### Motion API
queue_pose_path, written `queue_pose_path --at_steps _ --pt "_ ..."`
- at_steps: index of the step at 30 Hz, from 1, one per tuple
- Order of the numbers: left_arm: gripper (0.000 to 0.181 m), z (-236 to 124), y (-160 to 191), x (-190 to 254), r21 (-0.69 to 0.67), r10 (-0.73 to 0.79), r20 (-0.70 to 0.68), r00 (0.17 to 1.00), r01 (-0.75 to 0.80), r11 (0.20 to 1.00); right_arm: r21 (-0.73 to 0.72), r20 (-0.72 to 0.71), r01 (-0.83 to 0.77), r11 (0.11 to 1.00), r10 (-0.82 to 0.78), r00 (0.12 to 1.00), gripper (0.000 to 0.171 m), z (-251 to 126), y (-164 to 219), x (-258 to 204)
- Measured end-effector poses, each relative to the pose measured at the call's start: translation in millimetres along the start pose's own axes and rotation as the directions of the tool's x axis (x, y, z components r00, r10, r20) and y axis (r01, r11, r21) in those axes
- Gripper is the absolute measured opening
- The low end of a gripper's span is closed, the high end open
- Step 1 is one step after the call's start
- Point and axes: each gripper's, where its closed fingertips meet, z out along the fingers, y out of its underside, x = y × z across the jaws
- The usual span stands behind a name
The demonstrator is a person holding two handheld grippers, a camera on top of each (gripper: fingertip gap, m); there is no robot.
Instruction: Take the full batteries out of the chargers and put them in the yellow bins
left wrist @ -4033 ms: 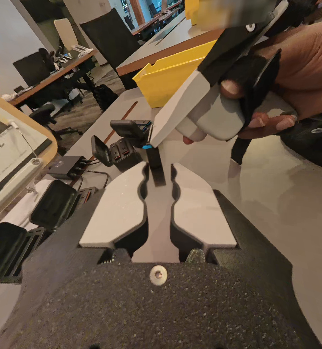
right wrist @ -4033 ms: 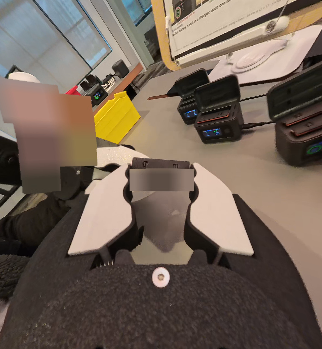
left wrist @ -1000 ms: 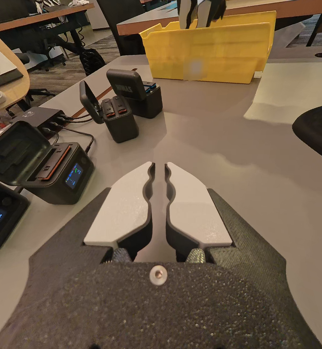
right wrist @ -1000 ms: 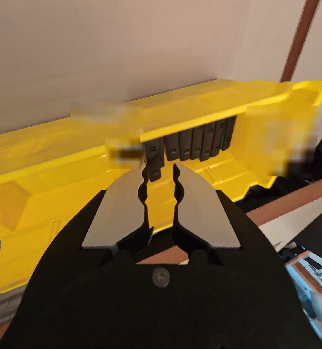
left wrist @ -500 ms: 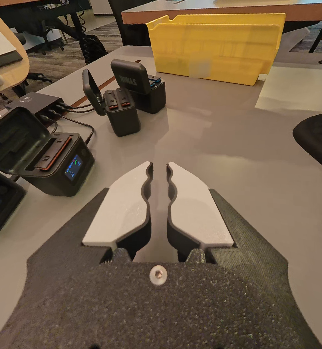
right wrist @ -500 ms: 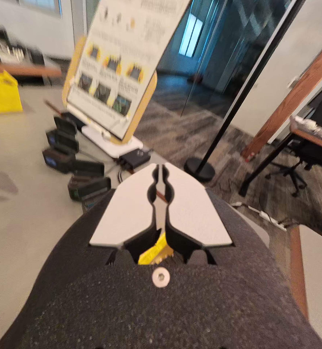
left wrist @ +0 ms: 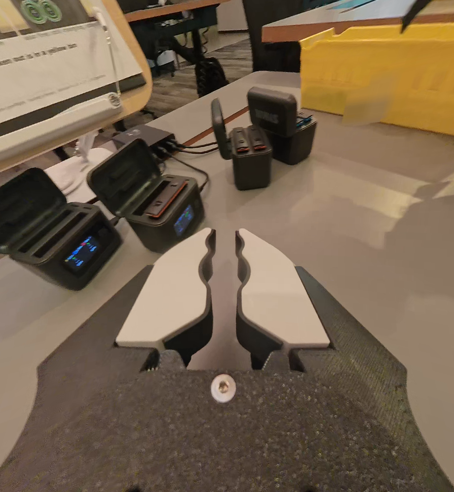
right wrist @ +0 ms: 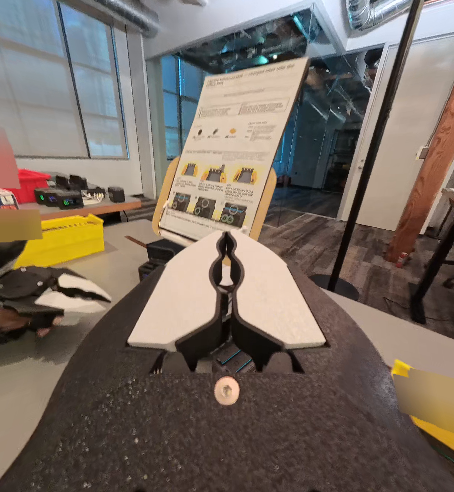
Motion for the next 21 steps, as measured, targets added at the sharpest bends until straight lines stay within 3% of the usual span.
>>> queue_pose_path --at_steps 7,13,19,21 --pt "0.037 15.5 17.5 -36.7 -0.118 -0.02 0.103 0.994 0.032 0.992 -0.13 0.09 0.022 0.991 -0.01 0.996 0.0 32.1 64.1 -59.0" --pt "0.061 36.9 35.2 -55.2 -0.253 -0.068 0.103 0.992 0.092 0.963 -0.207 0.135 0.003 0.978 0.025 0.991 0.01 42.1 90.5 -70.9" --pt "0.058 63.5 36.6 -73.7 -0.302 -0.078 0.107 0.991 0.107 0.947 -0.238 0.147 0.032 0.971 0.003 0.989 0.009 39.0 97.6 -72.2" --pt "0.049 66.9 35.2 -82.0 -0.297 -0.066 0.136 0.988 0.104 0.949 -0.242 0.148 0.033 0.97 0.003 0.989 0.008 37.9 98.9 -70.9"
